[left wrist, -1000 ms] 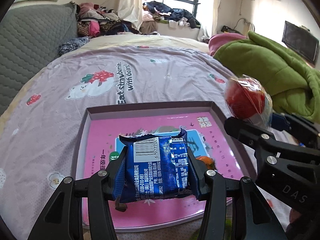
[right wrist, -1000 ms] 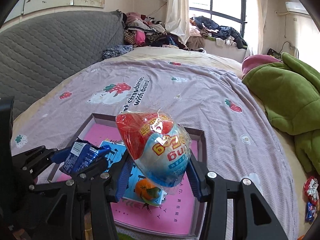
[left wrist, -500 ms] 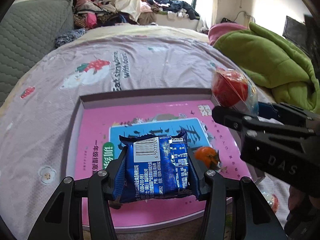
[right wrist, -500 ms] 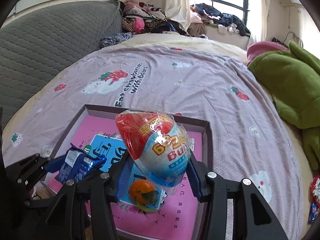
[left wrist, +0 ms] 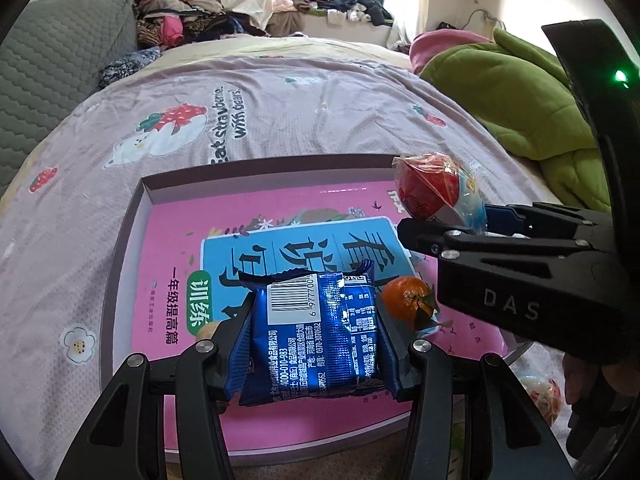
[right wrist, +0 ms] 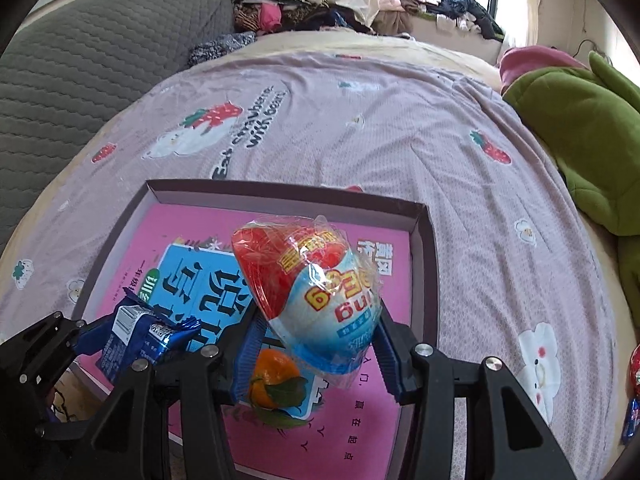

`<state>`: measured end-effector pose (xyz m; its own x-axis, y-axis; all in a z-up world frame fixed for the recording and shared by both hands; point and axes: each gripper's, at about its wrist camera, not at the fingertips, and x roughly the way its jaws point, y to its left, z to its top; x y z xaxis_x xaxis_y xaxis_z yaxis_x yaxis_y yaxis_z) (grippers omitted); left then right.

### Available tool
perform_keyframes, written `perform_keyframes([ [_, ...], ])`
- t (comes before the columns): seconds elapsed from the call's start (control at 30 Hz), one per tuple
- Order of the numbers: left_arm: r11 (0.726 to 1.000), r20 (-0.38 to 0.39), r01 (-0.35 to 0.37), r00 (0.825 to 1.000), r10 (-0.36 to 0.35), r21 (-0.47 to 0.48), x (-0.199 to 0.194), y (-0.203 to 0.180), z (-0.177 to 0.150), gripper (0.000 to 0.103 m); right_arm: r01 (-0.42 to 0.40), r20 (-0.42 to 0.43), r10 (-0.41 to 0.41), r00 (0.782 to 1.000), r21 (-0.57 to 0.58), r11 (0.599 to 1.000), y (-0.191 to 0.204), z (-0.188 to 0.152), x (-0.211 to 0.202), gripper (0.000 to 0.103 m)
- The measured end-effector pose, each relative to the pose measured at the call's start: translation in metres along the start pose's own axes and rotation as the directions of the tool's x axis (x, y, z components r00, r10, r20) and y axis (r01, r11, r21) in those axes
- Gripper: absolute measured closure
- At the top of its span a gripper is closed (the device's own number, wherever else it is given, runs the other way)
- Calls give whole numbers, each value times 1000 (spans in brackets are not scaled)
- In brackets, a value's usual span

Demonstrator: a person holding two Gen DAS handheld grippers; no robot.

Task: Organize objects
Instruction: 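Carry the snack packet over the book with the left tool while the right tool brings the candy egg alongside, then lower the snack packet onto the book and open the left tool while the right tool releases the candy egg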

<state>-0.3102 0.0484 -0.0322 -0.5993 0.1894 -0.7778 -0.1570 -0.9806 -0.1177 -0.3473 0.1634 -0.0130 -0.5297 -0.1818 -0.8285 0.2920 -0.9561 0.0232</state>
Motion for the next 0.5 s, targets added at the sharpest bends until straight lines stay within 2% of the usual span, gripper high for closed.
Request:
perform_keyframes([
  [0.23, 1000, -25, 2, 1000, -2, 14, 3, -7, -3, 49, 6, -57, -6, 998, 15, 1000, -6, 6, 12, 52],
  [0.5, 1000, -68, -7, 998, 8, 9, 12, -7, -6, 49, 15, -78, -14, 997, 12, 1000, -6, 7, 20, 52],
])
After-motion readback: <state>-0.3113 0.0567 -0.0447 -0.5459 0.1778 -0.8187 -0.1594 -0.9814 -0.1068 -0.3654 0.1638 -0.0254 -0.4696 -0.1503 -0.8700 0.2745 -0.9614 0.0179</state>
